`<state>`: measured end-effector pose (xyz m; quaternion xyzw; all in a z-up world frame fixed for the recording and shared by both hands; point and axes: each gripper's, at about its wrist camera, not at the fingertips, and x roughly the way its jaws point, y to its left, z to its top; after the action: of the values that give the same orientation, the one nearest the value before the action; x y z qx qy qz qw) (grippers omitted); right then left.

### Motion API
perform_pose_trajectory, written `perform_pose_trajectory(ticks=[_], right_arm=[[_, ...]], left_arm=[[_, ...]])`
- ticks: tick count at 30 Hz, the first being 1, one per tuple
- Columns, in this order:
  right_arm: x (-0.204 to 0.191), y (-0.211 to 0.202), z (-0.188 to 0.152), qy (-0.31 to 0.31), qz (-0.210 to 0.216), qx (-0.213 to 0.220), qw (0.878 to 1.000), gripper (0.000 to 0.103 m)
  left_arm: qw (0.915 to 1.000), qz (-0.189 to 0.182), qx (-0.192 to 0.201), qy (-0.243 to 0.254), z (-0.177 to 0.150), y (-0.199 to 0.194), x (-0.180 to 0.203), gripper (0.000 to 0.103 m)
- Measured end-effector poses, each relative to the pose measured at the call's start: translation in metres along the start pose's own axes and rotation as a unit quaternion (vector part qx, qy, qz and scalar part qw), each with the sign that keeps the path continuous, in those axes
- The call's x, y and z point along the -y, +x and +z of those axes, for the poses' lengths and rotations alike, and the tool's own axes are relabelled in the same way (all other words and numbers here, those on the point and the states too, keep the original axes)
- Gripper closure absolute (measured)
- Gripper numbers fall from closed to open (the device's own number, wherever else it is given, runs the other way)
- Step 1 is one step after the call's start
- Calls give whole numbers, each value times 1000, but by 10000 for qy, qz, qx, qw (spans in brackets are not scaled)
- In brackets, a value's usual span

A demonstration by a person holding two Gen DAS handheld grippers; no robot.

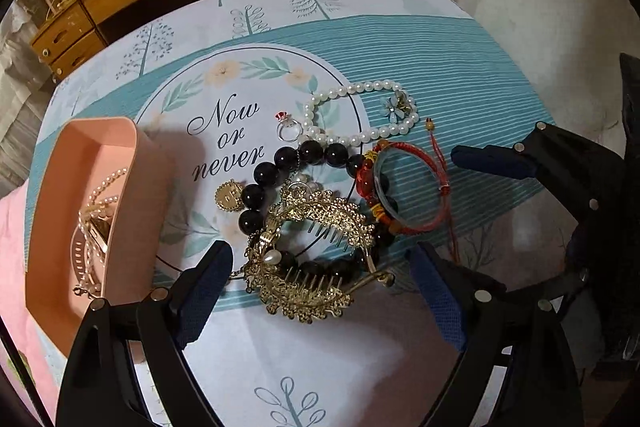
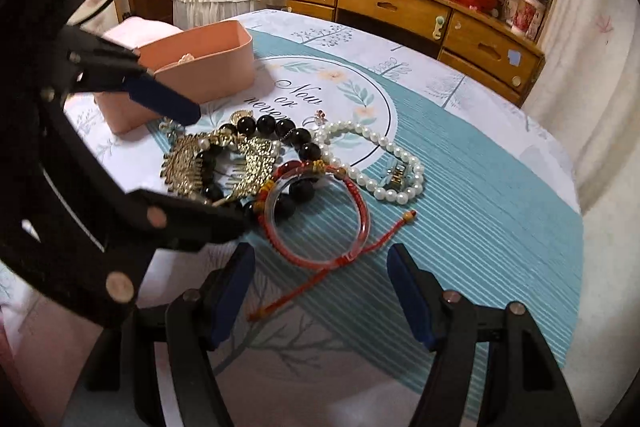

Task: Organize jewelry
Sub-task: 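Move the left tool to the gold hair clip while the right tool reaches the red bracelet, then lift the hair clip into the tray with the left tool while the right tool drops the red bracelet in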

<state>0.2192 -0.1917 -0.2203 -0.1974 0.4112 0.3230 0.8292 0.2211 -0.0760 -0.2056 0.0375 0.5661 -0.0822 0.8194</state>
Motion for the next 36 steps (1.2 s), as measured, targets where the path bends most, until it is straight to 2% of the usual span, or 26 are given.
perform_pose_trajectory(ticks=[5,9,11,12,21,26,36], right_arm=[[6,4,3,84,101,68,9999,34],[9,5,5,133,187,134,9996,34],[9,4,5,130,257,182,9994,45],[9,4,5,133,275,195,9993,49],[15,2,8,506,420,247,9975,49],[11,-3,13,485,359,241,9979,50],[-2,-19,28,785,366,476,9951,51]], left_arm=[[9998,-83,75,-167,1,2,-6,15],[9995,-158,93,-260,-1,3,-8,28],[9995,-106,127,-258,-2,3,-8,34],[9995,-102,141,-265,-2,3,-9,34],[9988,-72,336,-336,-5,-8,-13,34],[9981,-122,425,-430,-2,-21,-19,34],[9940,-233,912,-550,2,-63,-39,34]])
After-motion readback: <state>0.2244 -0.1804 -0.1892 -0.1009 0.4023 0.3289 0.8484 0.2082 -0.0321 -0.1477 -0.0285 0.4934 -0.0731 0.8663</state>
